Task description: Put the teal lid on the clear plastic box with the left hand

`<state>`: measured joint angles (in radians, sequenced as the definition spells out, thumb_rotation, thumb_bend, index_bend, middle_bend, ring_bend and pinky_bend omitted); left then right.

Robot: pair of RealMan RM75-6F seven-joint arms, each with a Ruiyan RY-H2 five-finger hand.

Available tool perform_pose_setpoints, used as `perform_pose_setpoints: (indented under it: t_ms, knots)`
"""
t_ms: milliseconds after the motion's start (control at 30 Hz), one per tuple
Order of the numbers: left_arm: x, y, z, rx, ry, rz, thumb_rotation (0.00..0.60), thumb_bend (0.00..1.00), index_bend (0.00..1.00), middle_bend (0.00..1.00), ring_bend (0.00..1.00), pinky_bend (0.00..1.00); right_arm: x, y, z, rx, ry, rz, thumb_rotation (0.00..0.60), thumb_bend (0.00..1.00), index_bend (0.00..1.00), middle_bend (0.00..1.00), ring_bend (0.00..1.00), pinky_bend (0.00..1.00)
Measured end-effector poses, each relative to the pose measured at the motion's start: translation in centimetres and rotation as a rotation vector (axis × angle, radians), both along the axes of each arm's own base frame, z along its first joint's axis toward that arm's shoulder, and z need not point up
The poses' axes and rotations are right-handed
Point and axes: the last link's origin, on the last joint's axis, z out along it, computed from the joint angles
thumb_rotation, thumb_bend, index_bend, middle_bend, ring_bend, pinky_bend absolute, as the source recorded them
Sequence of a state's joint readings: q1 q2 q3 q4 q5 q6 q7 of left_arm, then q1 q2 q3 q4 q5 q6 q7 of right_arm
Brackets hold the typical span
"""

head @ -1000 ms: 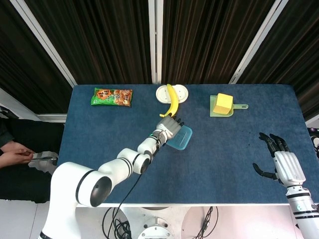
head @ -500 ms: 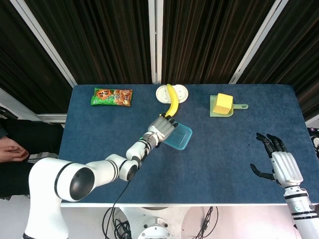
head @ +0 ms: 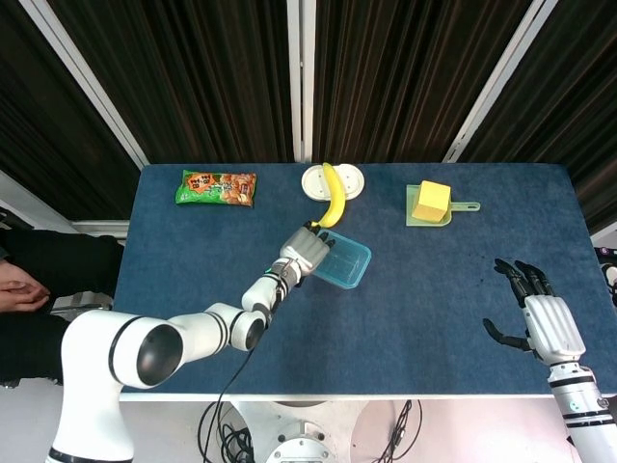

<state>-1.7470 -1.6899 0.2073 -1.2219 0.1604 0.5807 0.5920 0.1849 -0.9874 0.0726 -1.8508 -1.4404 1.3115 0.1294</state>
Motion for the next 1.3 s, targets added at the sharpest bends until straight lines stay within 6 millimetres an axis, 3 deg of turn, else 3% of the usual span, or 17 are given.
perform_pose_setpoints:
  t_ms: [400,733,967,1300]
  knots:
    - [0.5,-0.6,0.5,0.02,-0.024,-0.018,0.6,0.09,0.1,0.08,0.0,0.07,0.1,0.2,0.2,-0.005,0.002,0.005,0.6,0.22,0.0,0.16,0.0,0.0]
    - [-0.7,-3.8,3.2,0.023,-0.08,-0.081,0.6,0.07,0.14,0.08,0.0,0.07,0.3,-0.1,-0.2,0.008,0.003,0.017,0.6,0.22,0.0,0.16,0.0,0.0]
    - [-2.0,-5.1,2.7,0.002,-0.039,-0.086,0.6,0.06,0.15,0.09,0.0,0.07,0.6,-0.4,-0.5,0.018,0.006,0.025,0.6,0.22,0.0,0.16,0.0,0.0]
    - [-2.8,-5.4,2.0,0.028,0.014,-0.066,0.6,0.06,0.16,0.1,0.0,0.07,0.5,-0.4,-0.5,0.018,0.006,0.018,0.6,0.22,0.0,0.16,0.0,0.0]
